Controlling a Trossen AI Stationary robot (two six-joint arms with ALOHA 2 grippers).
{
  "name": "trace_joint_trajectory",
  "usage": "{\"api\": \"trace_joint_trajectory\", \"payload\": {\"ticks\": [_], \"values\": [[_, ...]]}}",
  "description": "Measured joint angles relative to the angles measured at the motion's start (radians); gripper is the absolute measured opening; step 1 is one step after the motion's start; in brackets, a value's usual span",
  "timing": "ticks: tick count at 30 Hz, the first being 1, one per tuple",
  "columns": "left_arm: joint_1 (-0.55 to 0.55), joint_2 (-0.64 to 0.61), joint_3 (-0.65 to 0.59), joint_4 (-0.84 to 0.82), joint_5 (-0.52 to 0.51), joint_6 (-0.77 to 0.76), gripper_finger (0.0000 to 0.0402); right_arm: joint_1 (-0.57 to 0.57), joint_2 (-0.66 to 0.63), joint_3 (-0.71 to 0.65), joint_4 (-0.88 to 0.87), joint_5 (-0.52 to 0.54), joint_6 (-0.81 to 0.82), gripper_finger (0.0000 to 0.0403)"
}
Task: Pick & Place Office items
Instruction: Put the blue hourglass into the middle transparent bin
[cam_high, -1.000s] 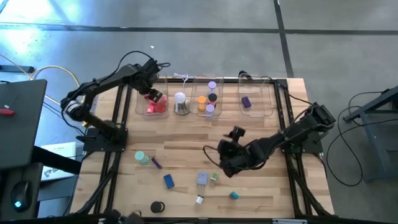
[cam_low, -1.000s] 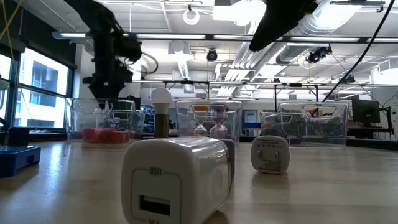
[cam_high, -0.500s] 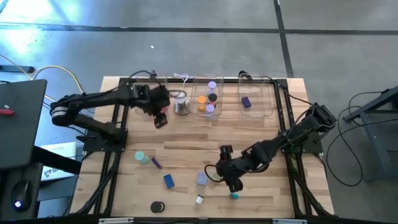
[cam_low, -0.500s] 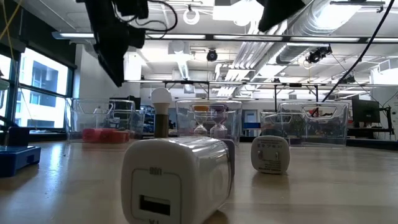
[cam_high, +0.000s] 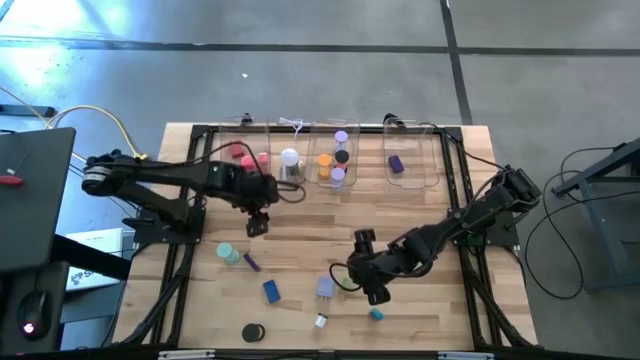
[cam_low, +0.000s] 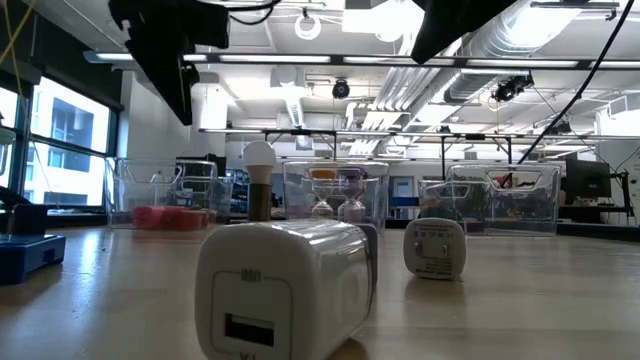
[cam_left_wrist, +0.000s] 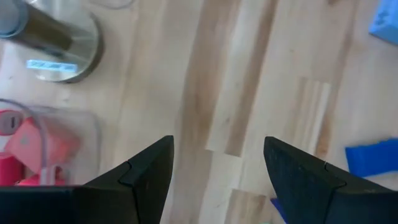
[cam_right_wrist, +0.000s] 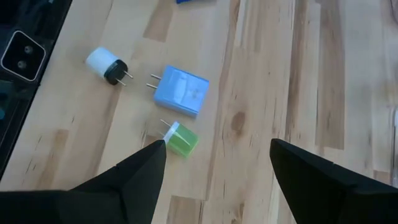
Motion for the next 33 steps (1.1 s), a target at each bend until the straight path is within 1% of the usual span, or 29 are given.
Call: {"api": "trace_joint_trajectory", "payload": {"ticks": [11, 13, 18, 20, 23, 26, 29, 33], "values": [[-0.147, 0.000, -0.001, -0.002, -0.004, -0.017, 0.0240, -0.014, 0.000, 0.000, 0.015, 0.000, 0.001, 0.0278], [-0.174, 0.000, -0.001, -0.007, -0.004, 0.016, 0.0240, -0.020, 0.000, 0.000, 0.016, 0.000, 0.001, 0.0278], [-0.238, 0.000, -0.001, -0.043, -0.004, 0.171, 0.0240, -0.035, 0.000, 0.000, 0.016, 0.001, 0.001, 0.0278], [-0.262, 0.000, -0.001, -0.067, -0.004, 0.192, 0.0240, -0.037, 0.000, 0.000, 0.016, 0.001, 0.001, 0.0278], [-0.295, 0.000, -0.001, -0.116, -0.004, 0.192, 0.0240, -0.036, 0.000, 0.000, 0.016, 0.001, -0.003, 0.0278], [-0.317, 0.000, -0.001, -0.160, -0.004, 0.157, 0.0240, -0.037, 0.000, 0.000, 0.016, 0.001, -0.004, 0.0278], [-0.329, 0.000, -0.001, -0.175, -0.005, 0.115, 0.0240, -0.040, 0.000, 0.000, 0.016, 0.000, -0.004, 0.0278], [-0.334, 0.000, -0.003, -0.182, 0.000, 0.105, 0.0240, -0.043, 0.001, 0.000, 0.016, 0.001, -0.004, 0.0278]]}}
